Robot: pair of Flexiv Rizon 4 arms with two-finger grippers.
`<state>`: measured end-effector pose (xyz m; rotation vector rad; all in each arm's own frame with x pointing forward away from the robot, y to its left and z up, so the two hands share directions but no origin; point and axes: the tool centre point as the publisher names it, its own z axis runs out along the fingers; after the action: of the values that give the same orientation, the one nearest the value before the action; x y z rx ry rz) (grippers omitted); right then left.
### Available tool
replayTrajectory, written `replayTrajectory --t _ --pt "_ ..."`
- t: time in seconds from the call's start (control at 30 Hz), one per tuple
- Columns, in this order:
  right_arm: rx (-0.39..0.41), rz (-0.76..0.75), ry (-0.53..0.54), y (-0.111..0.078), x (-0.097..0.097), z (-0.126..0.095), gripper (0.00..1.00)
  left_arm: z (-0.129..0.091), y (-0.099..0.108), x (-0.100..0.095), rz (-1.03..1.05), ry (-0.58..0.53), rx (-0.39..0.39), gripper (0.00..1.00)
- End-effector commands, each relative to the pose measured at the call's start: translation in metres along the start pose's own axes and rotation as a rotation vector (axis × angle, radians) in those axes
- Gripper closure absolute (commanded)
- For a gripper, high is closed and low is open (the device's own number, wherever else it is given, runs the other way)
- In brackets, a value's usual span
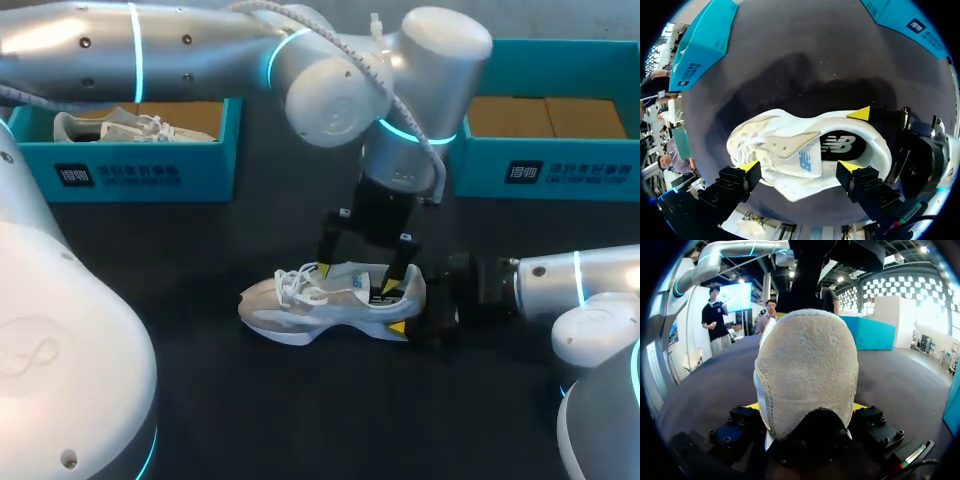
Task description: Take the shoe out of the shoebox, open the shoe tongue, remove and reinsert the insole, then place the shoe into the shoebox
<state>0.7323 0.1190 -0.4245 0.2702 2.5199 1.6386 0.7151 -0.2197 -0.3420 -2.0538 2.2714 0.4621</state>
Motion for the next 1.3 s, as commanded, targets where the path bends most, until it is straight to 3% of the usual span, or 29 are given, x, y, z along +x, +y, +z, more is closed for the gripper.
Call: replayTrajectory --t 0.03,0.7,1.3 --pt "0.003 0.000 -0.001 0.001 0.001 0.001 1.00 0.007 -0.003 0.006 -0.006 -0.022 -0.006 0.00" --pt "0.003 0.000 -0.001 0.001 0.001 0.001 1.00 0.016 -0.009 -0.012 -0.031 -0.082 -0.050 0.00" --pt "0.003 0.000 -0.001 0.001 0.001 0.001 1.00 0.010 0.004 -0.034 -0.048 -0.108 -0.001 0.00"
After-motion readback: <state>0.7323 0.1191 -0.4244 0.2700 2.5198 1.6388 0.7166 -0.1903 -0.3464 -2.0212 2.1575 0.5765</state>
